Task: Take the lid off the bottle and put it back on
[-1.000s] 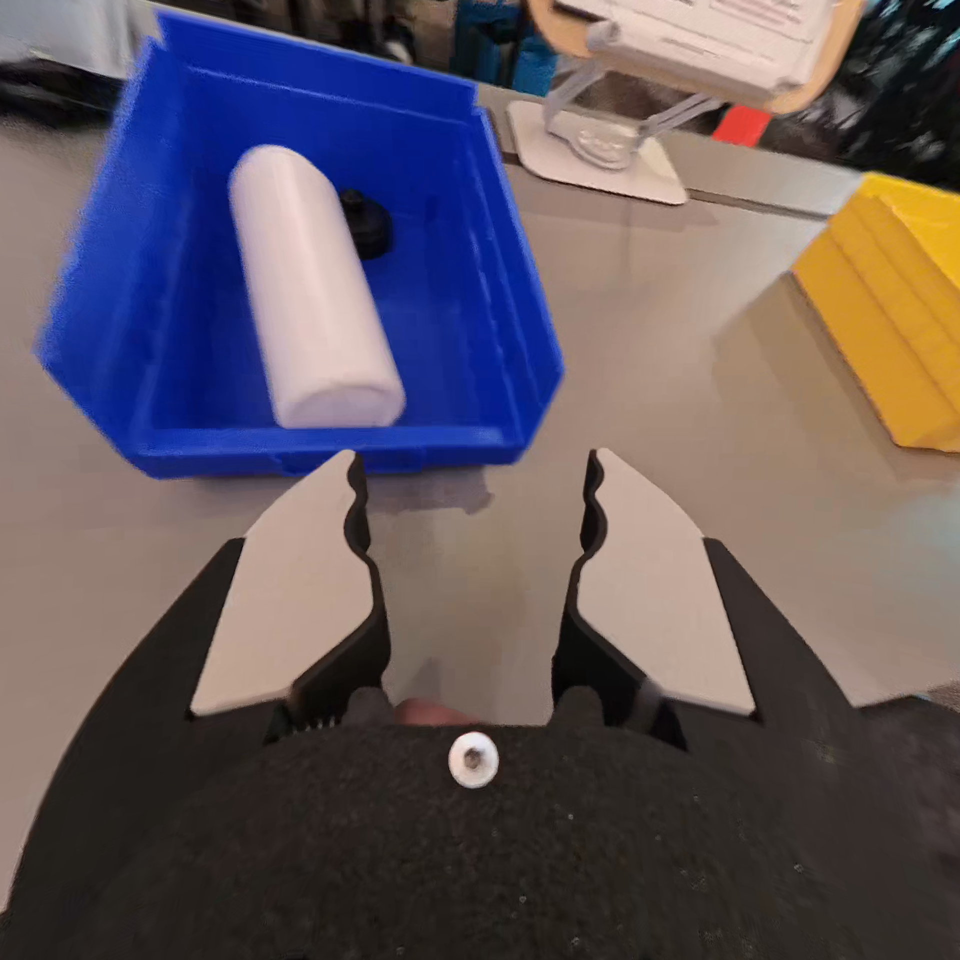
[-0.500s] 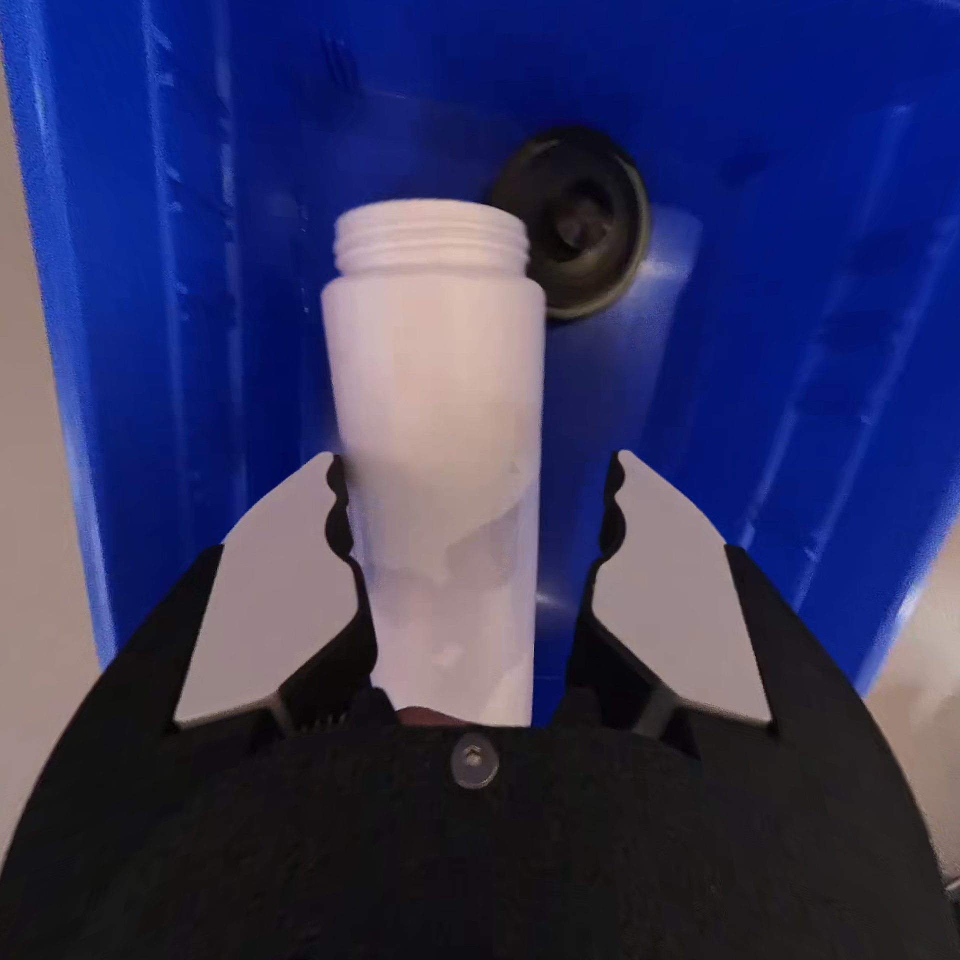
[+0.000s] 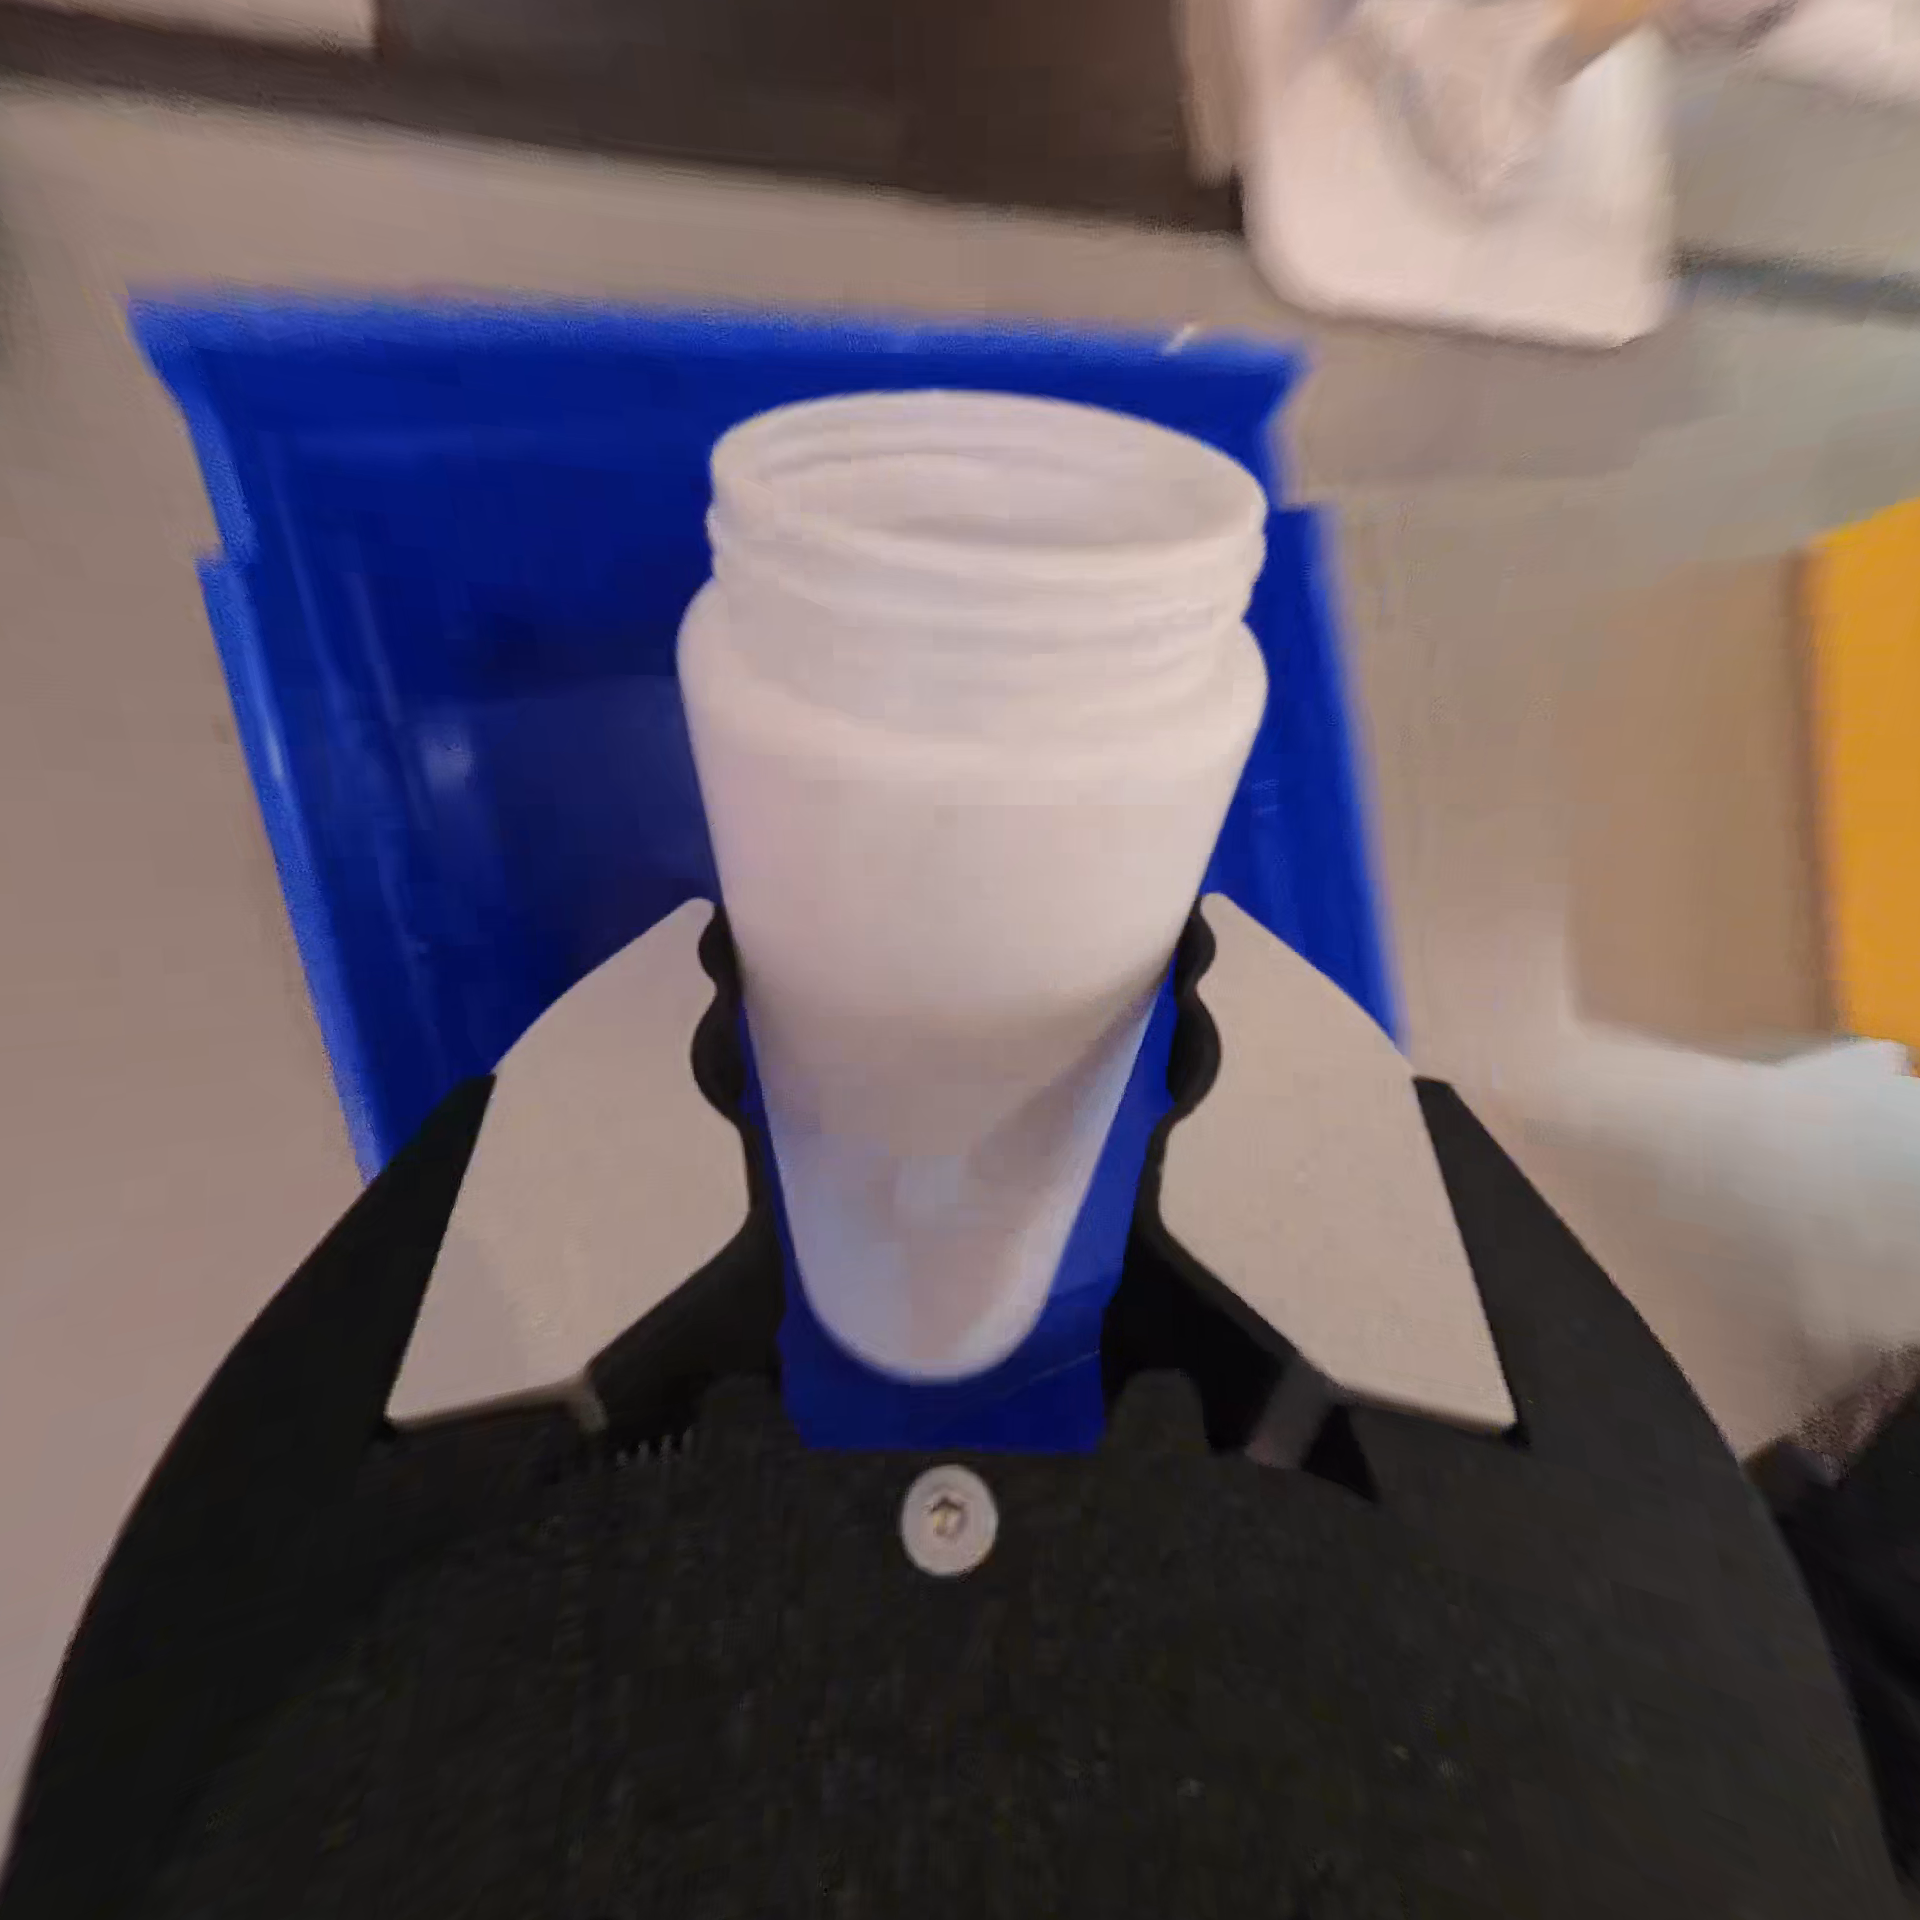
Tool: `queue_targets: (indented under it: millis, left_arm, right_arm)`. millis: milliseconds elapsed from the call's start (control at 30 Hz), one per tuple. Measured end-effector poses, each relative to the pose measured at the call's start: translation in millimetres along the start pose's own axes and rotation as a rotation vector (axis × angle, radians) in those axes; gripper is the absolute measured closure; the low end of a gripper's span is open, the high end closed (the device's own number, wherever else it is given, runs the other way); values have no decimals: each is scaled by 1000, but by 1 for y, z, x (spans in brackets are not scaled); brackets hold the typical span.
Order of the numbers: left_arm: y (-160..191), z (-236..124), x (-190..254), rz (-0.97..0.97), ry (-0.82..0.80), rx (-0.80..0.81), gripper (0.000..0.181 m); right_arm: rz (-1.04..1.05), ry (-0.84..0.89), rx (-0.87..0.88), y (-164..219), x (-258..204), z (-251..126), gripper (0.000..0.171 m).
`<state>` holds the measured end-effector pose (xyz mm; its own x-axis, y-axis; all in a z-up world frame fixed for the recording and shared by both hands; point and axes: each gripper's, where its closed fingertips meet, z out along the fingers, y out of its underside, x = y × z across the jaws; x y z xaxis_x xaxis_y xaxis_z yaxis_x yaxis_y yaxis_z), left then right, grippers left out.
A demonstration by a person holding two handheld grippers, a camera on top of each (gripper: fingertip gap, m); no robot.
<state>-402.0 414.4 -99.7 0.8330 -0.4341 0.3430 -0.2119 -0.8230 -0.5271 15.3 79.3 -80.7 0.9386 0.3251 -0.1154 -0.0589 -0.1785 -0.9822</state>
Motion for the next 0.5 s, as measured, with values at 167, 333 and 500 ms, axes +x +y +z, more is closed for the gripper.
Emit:
queue_targets:
  millis: [167, 333, 500]
  left_arm:
    - [-40, -67, 82, 230, 267, 313, 102]
    - [-29, -86, 183, 482, 503, 363, 102]
    - [-16, -49, 251, 644, 521, 357, 103]
  right_arm:
    - [-50, -218, -13, -31, -43, 42, 118]
    - [-64, -465, -93, -69, -82, 97, 98]
    - [-72, -615, -151, -89, -101, 152, 85]
